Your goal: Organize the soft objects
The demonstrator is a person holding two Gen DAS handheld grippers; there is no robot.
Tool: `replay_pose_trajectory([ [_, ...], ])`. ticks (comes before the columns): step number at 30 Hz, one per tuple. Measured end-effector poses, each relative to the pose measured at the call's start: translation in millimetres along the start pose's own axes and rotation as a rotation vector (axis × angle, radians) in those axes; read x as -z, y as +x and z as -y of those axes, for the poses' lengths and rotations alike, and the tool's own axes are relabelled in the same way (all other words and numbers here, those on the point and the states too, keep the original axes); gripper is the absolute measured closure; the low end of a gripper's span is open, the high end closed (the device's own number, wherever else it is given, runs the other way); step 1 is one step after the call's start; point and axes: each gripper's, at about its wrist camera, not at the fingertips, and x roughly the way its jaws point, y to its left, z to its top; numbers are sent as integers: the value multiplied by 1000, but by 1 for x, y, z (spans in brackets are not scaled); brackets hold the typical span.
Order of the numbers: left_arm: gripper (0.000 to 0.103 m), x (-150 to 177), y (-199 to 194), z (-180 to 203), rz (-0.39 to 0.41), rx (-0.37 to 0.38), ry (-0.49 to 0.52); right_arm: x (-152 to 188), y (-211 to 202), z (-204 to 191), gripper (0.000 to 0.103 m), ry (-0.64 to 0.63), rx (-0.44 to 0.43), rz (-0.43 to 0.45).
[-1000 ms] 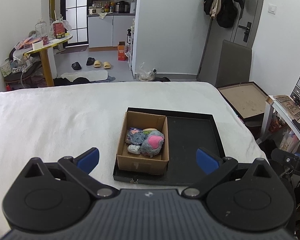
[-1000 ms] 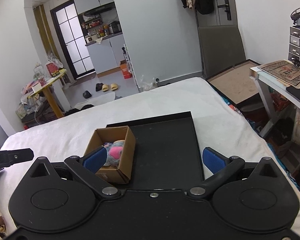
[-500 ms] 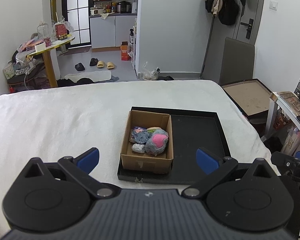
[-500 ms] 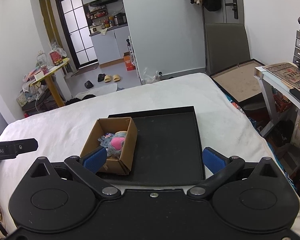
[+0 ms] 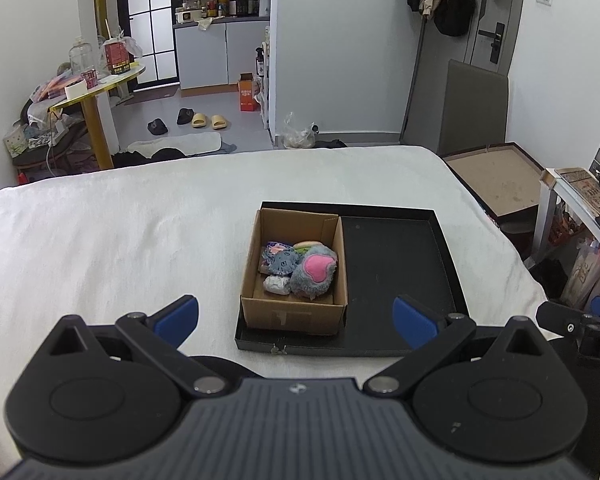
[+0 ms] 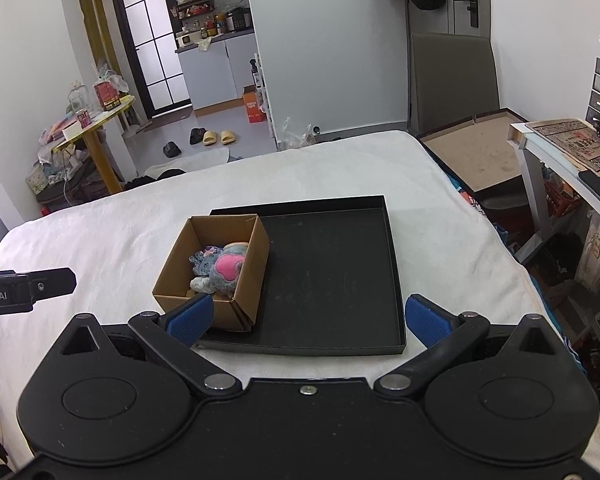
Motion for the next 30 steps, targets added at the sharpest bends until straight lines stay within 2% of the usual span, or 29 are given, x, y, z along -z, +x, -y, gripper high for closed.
replay_pose_trajectory([
  [30,1,1,2,6,-6,5,15,3,1,2,0,-8,11,-11],
])
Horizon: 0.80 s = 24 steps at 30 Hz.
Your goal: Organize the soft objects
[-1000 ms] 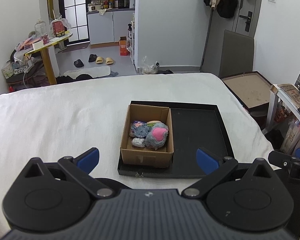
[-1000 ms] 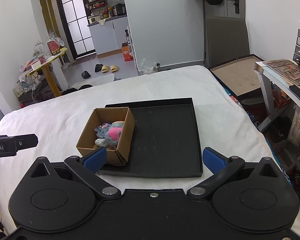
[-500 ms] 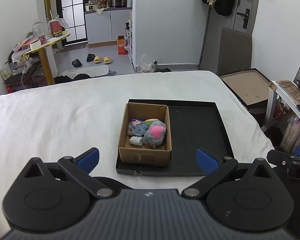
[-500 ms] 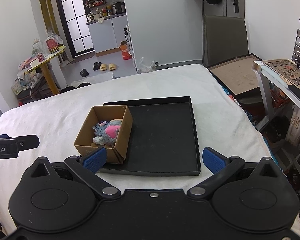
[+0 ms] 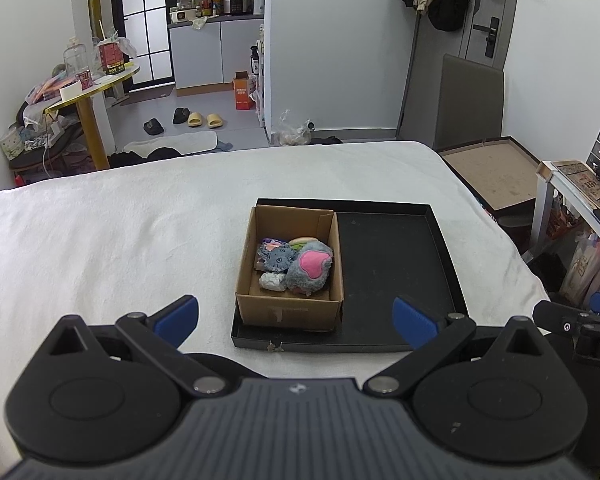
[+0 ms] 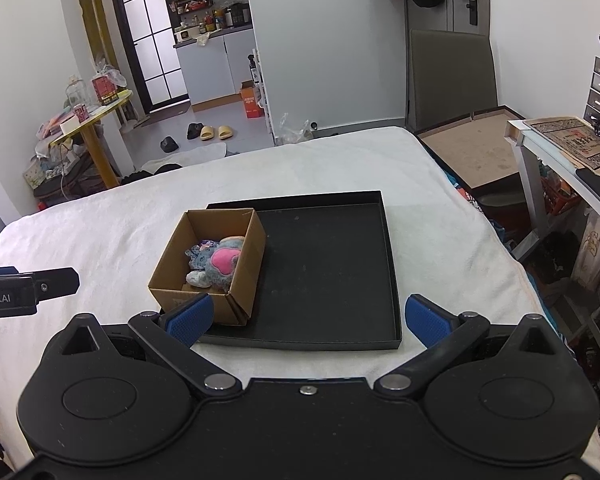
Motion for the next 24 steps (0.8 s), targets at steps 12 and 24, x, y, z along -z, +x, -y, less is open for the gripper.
replay_pose_trajectory([
  [12,1,1,4,4,-15,6,0,0,1,0,0,-7,5,-4],
  [24,1,3,4,8,-13,10,24,1,-1,3,0,-4,21,-2],
])
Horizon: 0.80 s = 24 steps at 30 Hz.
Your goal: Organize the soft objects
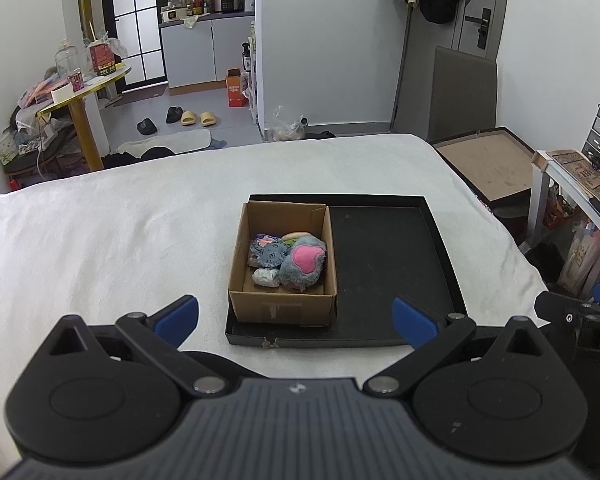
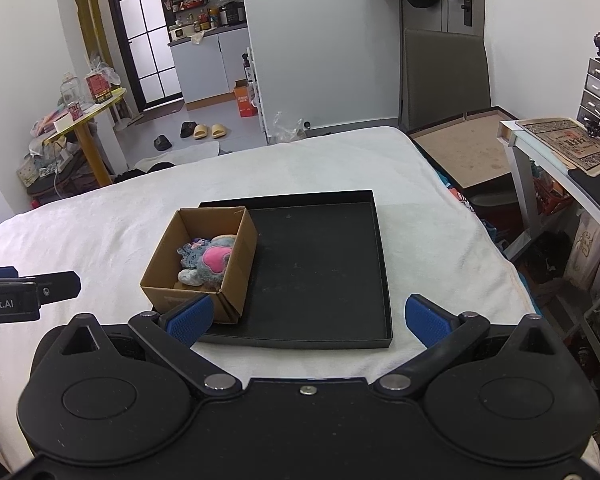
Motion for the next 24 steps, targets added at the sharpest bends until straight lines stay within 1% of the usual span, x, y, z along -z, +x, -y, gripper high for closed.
replay_pose_trajectory([
  [20,1,3,-1,3,9,9,-5,1,4,7,0,11,8,-13],
  [24,1,2,-2,1,16,20,-9,0,4,6,0,10,9,-14],
])
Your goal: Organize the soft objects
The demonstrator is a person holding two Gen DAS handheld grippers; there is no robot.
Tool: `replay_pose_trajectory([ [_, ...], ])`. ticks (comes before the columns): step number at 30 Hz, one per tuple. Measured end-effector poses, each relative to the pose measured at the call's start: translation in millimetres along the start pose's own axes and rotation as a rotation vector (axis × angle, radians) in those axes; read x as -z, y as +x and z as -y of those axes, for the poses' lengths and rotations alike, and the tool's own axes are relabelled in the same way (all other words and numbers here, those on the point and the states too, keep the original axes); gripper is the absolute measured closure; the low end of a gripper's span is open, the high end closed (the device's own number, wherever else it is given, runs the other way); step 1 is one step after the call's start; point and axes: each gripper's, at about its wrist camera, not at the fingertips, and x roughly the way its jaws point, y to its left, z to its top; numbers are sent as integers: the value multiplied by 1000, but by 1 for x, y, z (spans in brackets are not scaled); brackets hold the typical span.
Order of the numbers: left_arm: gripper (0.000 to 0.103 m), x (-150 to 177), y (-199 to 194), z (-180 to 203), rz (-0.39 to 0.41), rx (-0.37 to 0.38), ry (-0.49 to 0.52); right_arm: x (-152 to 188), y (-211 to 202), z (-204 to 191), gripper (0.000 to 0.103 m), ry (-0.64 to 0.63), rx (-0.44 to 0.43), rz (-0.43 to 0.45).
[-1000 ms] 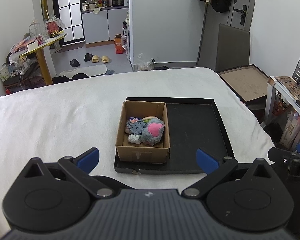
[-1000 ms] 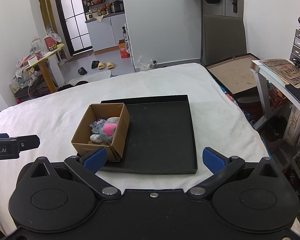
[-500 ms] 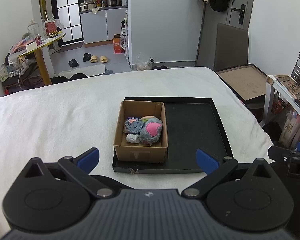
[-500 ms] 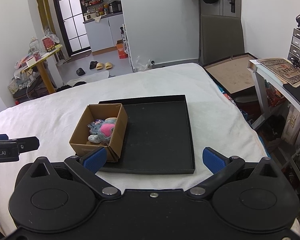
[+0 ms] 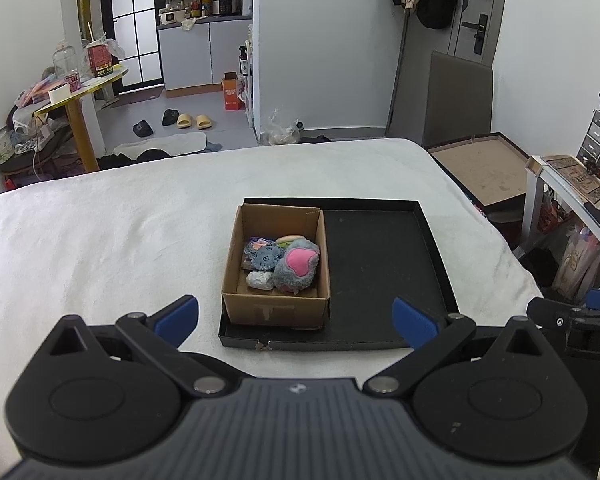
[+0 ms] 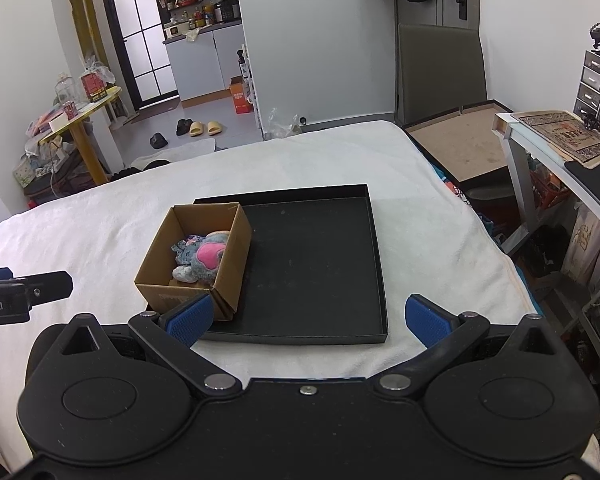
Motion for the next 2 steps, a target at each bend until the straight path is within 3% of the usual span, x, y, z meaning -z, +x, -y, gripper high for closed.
replay_pose_trajectory([
  [2,1,0,-1,-2,5,8,-4,0,1,0,0,-2,-3,0],
])
